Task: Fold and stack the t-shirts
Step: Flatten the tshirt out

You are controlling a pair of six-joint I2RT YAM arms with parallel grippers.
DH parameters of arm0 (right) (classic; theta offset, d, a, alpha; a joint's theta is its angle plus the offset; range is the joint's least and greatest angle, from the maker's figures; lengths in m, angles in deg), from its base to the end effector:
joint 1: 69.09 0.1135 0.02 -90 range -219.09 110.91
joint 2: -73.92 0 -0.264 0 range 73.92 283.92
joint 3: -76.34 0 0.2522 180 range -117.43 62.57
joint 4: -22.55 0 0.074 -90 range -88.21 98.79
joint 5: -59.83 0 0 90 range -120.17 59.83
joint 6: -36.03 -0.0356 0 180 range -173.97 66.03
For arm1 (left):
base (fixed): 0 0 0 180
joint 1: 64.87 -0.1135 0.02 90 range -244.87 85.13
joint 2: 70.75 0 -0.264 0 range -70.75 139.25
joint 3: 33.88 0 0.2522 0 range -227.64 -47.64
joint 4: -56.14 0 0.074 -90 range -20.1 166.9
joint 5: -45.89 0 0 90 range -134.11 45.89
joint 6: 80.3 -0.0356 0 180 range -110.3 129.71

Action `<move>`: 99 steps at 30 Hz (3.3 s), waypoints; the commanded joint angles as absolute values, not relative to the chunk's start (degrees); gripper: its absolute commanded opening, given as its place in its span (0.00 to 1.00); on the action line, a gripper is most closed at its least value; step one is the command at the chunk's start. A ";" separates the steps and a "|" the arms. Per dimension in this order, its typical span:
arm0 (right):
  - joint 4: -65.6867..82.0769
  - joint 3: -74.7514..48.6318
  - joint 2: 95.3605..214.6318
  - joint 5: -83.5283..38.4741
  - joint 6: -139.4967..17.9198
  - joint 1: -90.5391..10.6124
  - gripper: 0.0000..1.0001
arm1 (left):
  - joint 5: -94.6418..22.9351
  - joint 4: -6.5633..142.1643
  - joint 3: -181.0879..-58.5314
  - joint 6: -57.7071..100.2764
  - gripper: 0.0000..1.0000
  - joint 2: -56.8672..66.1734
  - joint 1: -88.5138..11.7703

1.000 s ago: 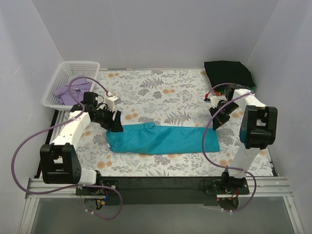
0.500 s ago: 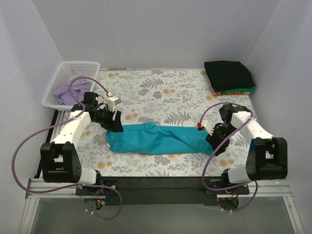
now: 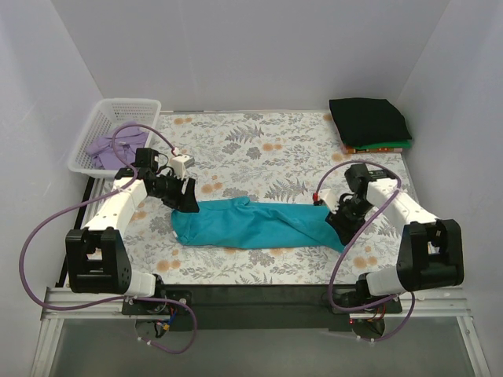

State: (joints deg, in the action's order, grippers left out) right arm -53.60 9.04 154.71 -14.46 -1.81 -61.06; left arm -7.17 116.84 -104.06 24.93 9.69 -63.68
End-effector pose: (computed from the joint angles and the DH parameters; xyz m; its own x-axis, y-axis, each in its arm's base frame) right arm 0.2201 0.0408 0.2070 -0.4999 -0.8383 -0.2177 -0.8655 0.4743 0.1611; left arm 0.2572 -0.0267 0.2321 -0.9677 -0.1899 -0.1655 -0.0431 0.7723 -0.6338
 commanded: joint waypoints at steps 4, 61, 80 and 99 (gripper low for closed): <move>-46.77 14.06 153.28 -21.20 -7.74 -56.70 0.44 | -5.88 116.13 -104.77 25.00 0.58 8.52 -63.99; -46.67 13.00 148.80 -24.89 -11.26 -51.51 0.01 | -18.45 105.59 -117.16 38.97 0.45 36.38 -56.18; -46.40 7.73 153.72 -24.37 -8.36 -56.35 0.01 | -16.86 110.77 -124.81 42.14 0.50 36.21 -55.12; -46.40 7.99 155.57 -23.49 -8.45 -56.61 0.01 | -15.56 112.80 -118.74 43.45 0.44 34.89 -52.83</move>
